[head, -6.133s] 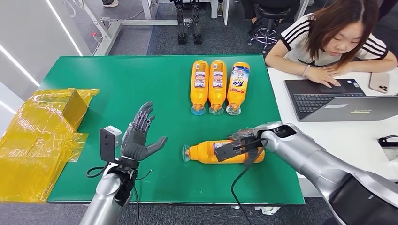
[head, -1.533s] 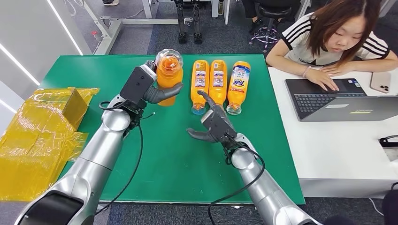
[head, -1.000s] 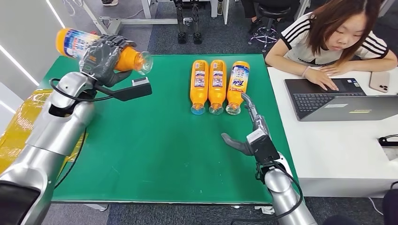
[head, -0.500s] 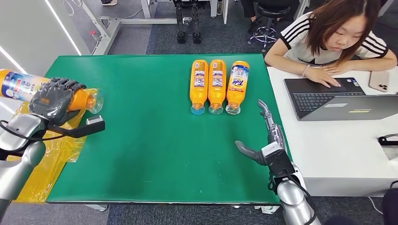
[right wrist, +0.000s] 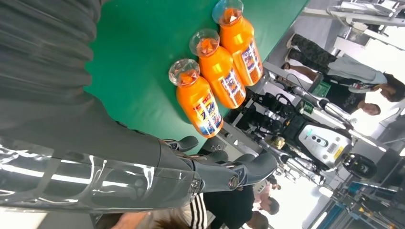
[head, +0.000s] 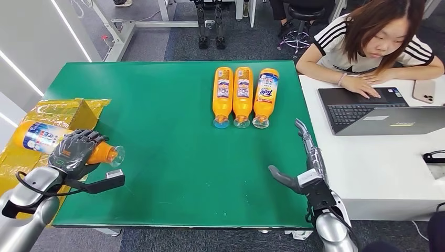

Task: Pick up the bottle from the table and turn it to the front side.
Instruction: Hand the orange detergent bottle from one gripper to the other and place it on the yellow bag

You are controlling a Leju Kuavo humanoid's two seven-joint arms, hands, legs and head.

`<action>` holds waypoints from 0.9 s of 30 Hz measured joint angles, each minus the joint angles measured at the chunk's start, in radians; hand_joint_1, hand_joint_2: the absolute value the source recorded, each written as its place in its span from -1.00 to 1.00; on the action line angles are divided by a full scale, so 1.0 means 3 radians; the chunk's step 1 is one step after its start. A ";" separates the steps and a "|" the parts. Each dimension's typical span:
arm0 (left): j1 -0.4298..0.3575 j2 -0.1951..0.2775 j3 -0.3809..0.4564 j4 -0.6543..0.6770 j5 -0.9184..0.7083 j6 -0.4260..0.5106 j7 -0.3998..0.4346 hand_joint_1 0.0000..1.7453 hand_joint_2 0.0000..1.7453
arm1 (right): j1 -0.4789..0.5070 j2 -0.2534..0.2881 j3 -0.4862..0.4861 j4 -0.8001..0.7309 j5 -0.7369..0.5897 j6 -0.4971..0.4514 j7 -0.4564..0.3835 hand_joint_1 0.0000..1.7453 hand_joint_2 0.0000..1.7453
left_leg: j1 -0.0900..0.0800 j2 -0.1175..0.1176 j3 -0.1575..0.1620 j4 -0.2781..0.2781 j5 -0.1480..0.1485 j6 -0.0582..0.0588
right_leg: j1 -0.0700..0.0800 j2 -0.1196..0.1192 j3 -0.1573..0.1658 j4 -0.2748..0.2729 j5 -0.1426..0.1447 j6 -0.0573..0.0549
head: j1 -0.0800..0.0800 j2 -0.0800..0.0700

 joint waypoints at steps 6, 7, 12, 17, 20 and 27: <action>-0.0058 -0.0179 -0.0042 0.0079 0.0027 -0.0035 -0.0038 1.00 1.00 | 0.0029 0.0010 0.0000 -0.0094 0.0049 0.0051 0.0045 -1.00 1.00 | 0.0000 -0.0001 0.0000 0.0000 0.0000 0.0000 | 0.0000 -0.0001 -0.0001 0.0000 0.0000 0.0000 | 0.0000 0.0000; -0.0085 -0.0209 -0.0052 0.0118 0.0032 -0.0040 -0.0041 1.00 1.00 | 0.0030 0.0010 0.0000 -0.0103 0.0051 0.0051 0.0052 -1.00 1.00 | 0.0000 -0.0002 0.0000 0.0000 0.0000 0.0000 | 0.0000 -0.0001 -0.0001 0.0000 0.0000 0.0000 | 0.0000 0.0000; -0.0300 -0.0345 -0.0111 0.0509 0.0025 -0.0047 -0.0003 1.00 1.00 | 0.0089 0.0010 -0.0016 -0.0156 0.0053 0.0034 0.0066 -1.00 1.00 | 0.0000 -0.0002 0.0000 0.0001 0.0000 0.0000 | 0.0000 -0.0002 0.0000 0.0000 0.0001 0.0000 | 0.0000 0.0000; -0.0554 -0.0453 -0.0183 0.1148 -0.0051 -0.0020 0.0145 1.00 1.00 | 0.0224 0.0010 -0.0066 -0.0224 0.0053 0.0008 0.0066 -1.00 1.00 | 0.0000 0.0000 0.0000 0.0001 0.0000 0.0000 | 0.0000 0.0000 -0.0002 0.0001 0.0001 -0.0001 | 0.0000 0.0000; -0.0690 -0.0513 -0.0217 0.1493 -0.0089 -0.0027 0.0204 1.00 1.00 | 0.0254 0.0009 -0.0081 -0.0237 0.0052 -0.0011 0.0066 -1.00 1.00 | 0.0000 0.0000 0.0000 0.0001 0.0000 0.0000 | 0.0000 0.0000 -0.0002 0.0001 0.0001 -0.0001 | 0.0000 0.0000; -0.0833 -0.0626 -0.0281 0.2029 -0.0222 0.0081 0.0327 1.00 1.00 | 0.0289 0.0009 -0.0096 -0.0238 0.0044 -0.0013 0.0075 -1.00 1.00 | 0.0000 0.0003 -0.0001 0.0001 0.0000 0.0000 | 0.0000 0.0003 -0.0002 0.0001 0.0001 -0.0001 | 0.0000 0.0000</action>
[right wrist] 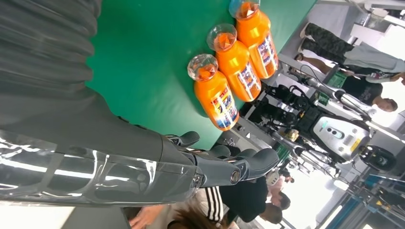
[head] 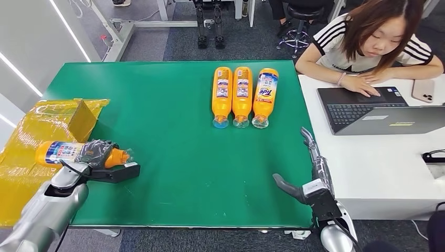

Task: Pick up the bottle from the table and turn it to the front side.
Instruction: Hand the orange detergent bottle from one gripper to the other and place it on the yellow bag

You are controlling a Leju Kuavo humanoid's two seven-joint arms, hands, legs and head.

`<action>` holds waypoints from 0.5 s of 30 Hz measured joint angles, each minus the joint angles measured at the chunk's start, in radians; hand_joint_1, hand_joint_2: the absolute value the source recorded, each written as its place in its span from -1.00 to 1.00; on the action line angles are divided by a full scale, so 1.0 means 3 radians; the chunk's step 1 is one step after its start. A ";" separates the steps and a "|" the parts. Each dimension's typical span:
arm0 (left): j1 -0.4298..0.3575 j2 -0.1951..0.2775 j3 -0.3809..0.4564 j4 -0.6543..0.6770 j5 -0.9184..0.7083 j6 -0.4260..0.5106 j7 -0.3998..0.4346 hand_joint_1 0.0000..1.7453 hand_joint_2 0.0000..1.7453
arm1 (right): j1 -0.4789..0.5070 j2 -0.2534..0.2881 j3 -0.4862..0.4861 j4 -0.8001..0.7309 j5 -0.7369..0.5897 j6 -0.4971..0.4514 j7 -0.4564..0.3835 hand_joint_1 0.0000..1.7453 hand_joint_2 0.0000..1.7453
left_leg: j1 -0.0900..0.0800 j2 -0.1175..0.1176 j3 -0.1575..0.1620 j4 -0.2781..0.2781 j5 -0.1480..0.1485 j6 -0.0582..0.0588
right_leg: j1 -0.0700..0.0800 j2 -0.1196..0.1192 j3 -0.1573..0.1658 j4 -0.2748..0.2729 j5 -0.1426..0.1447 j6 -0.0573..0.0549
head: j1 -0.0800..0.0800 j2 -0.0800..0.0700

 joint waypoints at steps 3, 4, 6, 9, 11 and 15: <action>-0.0029 -0.0027 -0.0042 0.0116 -0.0077 0.0104 0.0026 0.56 1.00 | 0.0000 0.0000 0.0002 -0.0002 0.0008 0.0004 0.0011 -1.00 1.00 | 0.0000 -0.0005 0.0000 0.0000 0.0000 0.0000 | 0.0000 -0.0005 0.0003 0.0000 -0.0001 0.0001 | 0.0000 0.0000; -0.0042 -0.0036 -0.0052 0.0149 -0.0092 0.0121 0.0027 0.07 1.00 | -0.0002 0.0000 0.0005 -0.0003 0.0014 0.0006 0.0014 -1.00 1.00 | 0.0000 -0.0006 0.0000 0.0000 0.0000 0.0000 | 0.0000 -0.0007 0.0004 0.0000 -0.0001 0.0001 | 0.0000 0.0000; -0.0068 -0.0054 -0.0069 0.0214 -0.0148 0.0163 0.0055 -0.92 1.00 | -0.0009 0.0000 0.0014 -0.0009 0.0025 0.0010 0.0023 -1.00 1.00 | 0.0000 -0.0007 0.0002 -0.0001 0.0000 0.0000 | 0.0000 -0.0009 0.0006 0.0000 -0.0001 0.0001 | 0.0000 0.0000; -0.0112 -0.0086 -0.0117 0.0311 -0.0283 0.0234 0.0148 -1.00 1.00 | -0.0026 0.0000 0.0030 -0.0017 0.0041 0.0010 0.0043 -1.00 1.00 | 0.0000 -0.0007 0.0005 -0.0001 0.0001 -0.0001 | 0.0000 -0.0010 0.0009 0.0001 0.0000 0.0000 | 0.0000 0.0000; -0.0144 -0.0111 -0.0145 0.0371 -0.0342 0.0264 0.0188 -1.00 1.00 | -0.0047 0.0000 0.0038 -0.0018 0.0049 0.0012 0.0058 -1.00 1.00 | 0.0000 -0.0007 0.0007 -0.0001 0.0002 0.0000 | 0.0000 -0.0010 0.0012 0.0001 0.0001 -0.0002 | 0.0000 0.0000; -0.0201 -0.0150 -0.0178 0.0458 -0.0388 0.0285 0.0228 -1.00 1.00 | -0.0091 0.0000 0.0052 -0.0018 0.0051 0.0015 0.0079 -1.00 1.00 | 0.0000 -0.0007 0.0014 -0.0001 0.0003 0.0000 | 0.0000 -0.0010 0.0016 0.0003 0.0003 -0.0004 | 0.0000 0.0000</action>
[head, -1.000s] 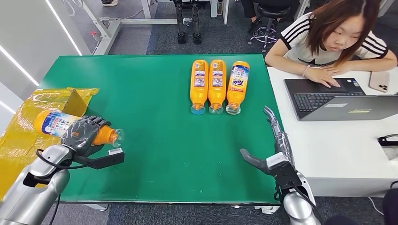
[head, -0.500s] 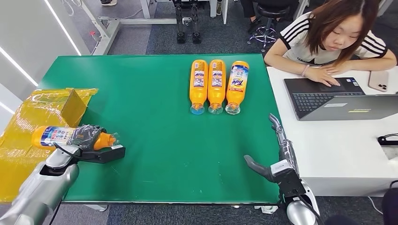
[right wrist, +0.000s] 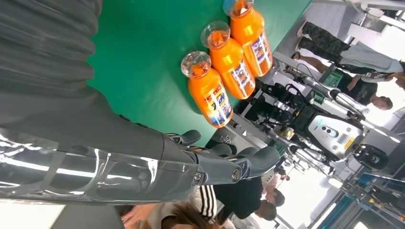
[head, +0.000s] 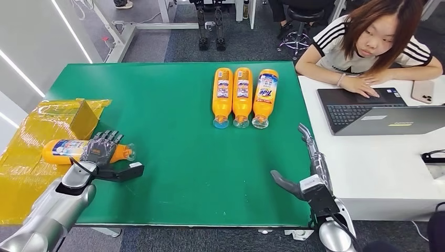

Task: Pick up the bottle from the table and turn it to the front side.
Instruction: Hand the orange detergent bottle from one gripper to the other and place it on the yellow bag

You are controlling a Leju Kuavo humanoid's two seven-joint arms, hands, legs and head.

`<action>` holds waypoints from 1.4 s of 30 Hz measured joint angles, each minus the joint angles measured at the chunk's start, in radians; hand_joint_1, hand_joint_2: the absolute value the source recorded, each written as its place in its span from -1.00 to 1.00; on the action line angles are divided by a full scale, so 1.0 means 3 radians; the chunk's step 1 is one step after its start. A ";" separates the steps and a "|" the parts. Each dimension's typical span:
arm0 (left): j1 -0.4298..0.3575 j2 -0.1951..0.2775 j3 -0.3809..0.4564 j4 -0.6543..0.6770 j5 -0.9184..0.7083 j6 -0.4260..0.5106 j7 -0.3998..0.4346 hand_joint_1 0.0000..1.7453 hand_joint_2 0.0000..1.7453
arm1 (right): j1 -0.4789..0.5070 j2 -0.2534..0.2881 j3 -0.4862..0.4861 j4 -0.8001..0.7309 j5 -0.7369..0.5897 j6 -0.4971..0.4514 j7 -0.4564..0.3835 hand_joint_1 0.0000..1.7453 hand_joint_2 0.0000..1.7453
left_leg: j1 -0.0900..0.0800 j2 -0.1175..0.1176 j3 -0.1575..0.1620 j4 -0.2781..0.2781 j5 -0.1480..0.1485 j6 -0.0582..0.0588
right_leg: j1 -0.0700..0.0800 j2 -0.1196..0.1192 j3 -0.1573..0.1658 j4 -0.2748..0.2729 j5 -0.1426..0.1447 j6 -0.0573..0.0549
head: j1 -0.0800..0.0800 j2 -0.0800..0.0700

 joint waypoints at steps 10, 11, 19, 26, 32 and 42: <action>-0.0056 -0.0075 -0.0007 0.0119 0.0081 0.0021 -0.0116 -1.00 1.00 | -0.0080 -0.0006 0.0045 0.0008 -0.0039 0.0034 0.0045 -1.00 1.00 | 0.0000 -0.0003 0.0005 -0.0001 0.0002 -0.0003 | 0.0000 -0.0005 0.0005 0.0003 0.0000 0.0000 | 0.0000 0.0000; -0.0057 -0.0080 0.0002 0.0122 0.0094 0.0023 -0.0141 -1.00 1.00 | -0.0083 -0.0008 0.0047 0.0012 -0.0049 0.0034 0.0050 -1.00 1.00 | 0.0000 -0.0003 0.0006 -0.0001 0.0002 -0.0003 | 0.0000 -0.0005 0.0006 0.0003 0.0000 0.0000 | 0.0000 0.0000; -0.0011 -0.0213 0.0262 0.0117 0.0671 0.0056 -0.0640 -1.00 1.00 | -0.0087 -0.0015 0.0051 0.0028 -0.0074 0.0031 0.0061 -1.00 1.00 | -0.0002 -0.0019 0.0003 0.0000 0.0004 -0.0001 | -0.0002 -0.0020 0.0009 0.0002 -0.0001 0.0001 | 0.0000 0.0000; 0.0528 -0.0466 0.0648 -0.0707 0.1841 0.0330 -0.0916 -1.00 1.00 | 0.0037 -0.0019 0.0051 0.0023 -0.0099 -0.0016 0.0057 -1.00 1.00 | -0.0002 -0.0010 -0.0006 0.0002 0.0002 -0.0001 | -0.0003 -0.0008 -0.0003 0.0001 -0.0001 0.0001 | 0.0001 0.0000; 0.0922 -0.0537 0.0765 -0.1974 0.1693 0.1050 -0.0550 -1.00 1.00 | 0.0044 -0.0020 0.0056 0.0094 -0.0146 -0.0025 0.0021 -1.00 1.00 | -0.0001 -0.0004 -0.0015 0.0002 -0.0001 0.0001 | -0.0002 -0.0003 -0.0013 0.0001 -0.0002 0.0001 | 0.0000 0.0000; 0.1250 -0.0811 0.1202 -0.3031 0.2187 0.1512 -0.1312 -1.00 1.00 | -0.0050 -0.0020 0.0131 0.0358 -0.0246 -0.0133 -0.0068 -1.00 1.00 | -0.0001 -0.0006 -0.0016 0.0001 -0.0001 0.0001 | -0.0002 -0.0006 -0.0013 0.0001 -0.0003 0.0004 | 0.0000 0.0000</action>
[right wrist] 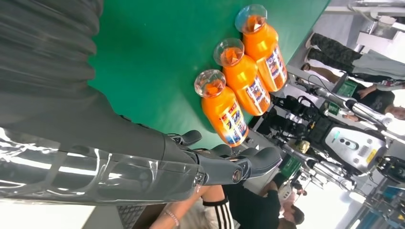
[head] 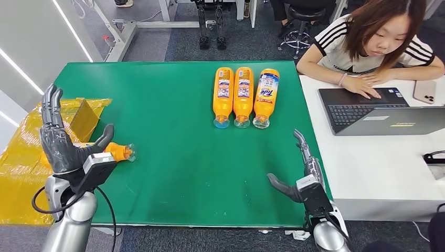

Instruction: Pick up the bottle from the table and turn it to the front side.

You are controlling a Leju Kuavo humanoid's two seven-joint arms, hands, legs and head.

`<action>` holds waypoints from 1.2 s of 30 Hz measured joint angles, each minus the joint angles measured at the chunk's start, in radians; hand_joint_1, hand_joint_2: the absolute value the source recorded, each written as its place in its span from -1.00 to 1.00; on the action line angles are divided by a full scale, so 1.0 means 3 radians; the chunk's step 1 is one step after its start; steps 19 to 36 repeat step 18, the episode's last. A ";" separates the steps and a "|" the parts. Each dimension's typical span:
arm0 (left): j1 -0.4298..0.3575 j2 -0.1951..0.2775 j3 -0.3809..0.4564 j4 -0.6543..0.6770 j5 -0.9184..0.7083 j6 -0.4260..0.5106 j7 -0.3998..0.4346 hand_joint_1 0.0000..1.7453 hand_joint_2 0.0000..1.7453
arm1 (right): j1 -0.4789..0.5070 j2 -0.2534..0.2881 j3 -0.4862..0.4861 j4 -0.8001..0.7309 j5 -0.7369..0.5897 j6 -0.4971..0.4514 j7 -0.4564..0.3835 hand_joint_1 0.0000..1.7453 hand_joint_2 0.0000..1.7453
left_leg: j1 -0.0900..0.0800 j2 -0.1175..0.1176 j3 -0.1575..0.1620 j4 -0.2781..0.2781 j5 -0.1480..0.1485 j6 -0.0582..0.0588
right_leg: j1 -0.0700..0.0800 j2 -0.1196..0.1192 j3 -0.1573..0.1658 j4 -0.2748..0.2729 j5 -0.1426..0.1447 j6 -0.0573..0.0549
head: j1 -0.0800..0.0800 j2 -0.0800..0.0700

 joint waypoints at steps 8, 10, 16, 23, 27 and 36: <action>0.0024 -0.0195 -0.0262 -0.0166 0.2142 -0.2029 0.0216 -1.00 1.00 | -0.0001 0.0004 0.0066 0.0016 -0.0271 -0.0076 -0.0226 -1.00 1.00 | -0.0001 -0.0008 -0.0002 0.0002 0.0000 0.0000 | -0.0001 -0.0007 0.0000 -0.0002 0.0000 0.0001 | 0.0001 0.0000; 0.0023 -0.0283 -0.0430 -0.0106 0.2328 -0.2344 0.0219 -1.00 1.00 | 0.0010 0.0016 0.0128 -0.0006 -0.0321 -0.0105 -0.0281 -1.00 1.00 | -0.0002 -0.0003 -0.0002 0.0003 -0.0001 0.0002 | -0.0001 -0.0001 0.0000 -0.0003 0.0001 0.0002 | 0.0001 0.0000; 0.0109 -0.0473 -0.0665 0.0020 0.2660 -0.2489 0.0157 -1.00 1.00 | 0.0306 0.0126 0.0311 -0.0290 -0.0367 -0.0291 -0.0353 -1.00 1.00 | 0.0000 -0.0004 -0.0004 0.0003 -0.0009 0.0006 | -0.0001 -0.0004 -0.0002 -0.0004 -0.0005 0.0001 | 0.0000 0.0000; 0.0185 -0.0500 -0.0708 0.0021 0.2670 -0.2474 0.0152 -1.00 1.00 | 0.0414 0.0160 0.0380 -0.0392 -0.0307 -0.0372 -0.0348 -1.00 1.00 | 0.0000 -0.0002 -0.0002 0.0001 -0.0013 0.0002 | -0.0001 -0.0001 -0.0002 -0.0003 -0.0008 -0.0002 | 0.0000 0.0000; 0.0185 -0.0500 -0.0708 0.0021 0.2670 -0.2474 0.0152 -1.00 1.00 | 0.0414 0.0160 0.0380 -0.0392 -0.0307 -0.0372 -0.0348 -1.00 1.00 | 0.0000 -0.0002 -0.0002 0.0001 -0.0013 0.0002 | -0.0001 -0.0001 -0.0002 -0.0003 -0.0008 -0.0002 | 0.0000 0.0000; 0.0185 -0.0500 -0.0708 0.0021 0.2670 -0.2474 0.0152 -1.00 1.00 | 0.0414 0.0160 0.0380 -0.0392 -0.0307 -0.0372 -0.0348 -1.00 1.00 | 0.0000 -0.0002 -0.0002 0.0001 -0.0013 0.0002 | -0.0001 -0.0001 -0.0002 -0.0003 -0.0008 -0.0002 | 0.0000 0.0000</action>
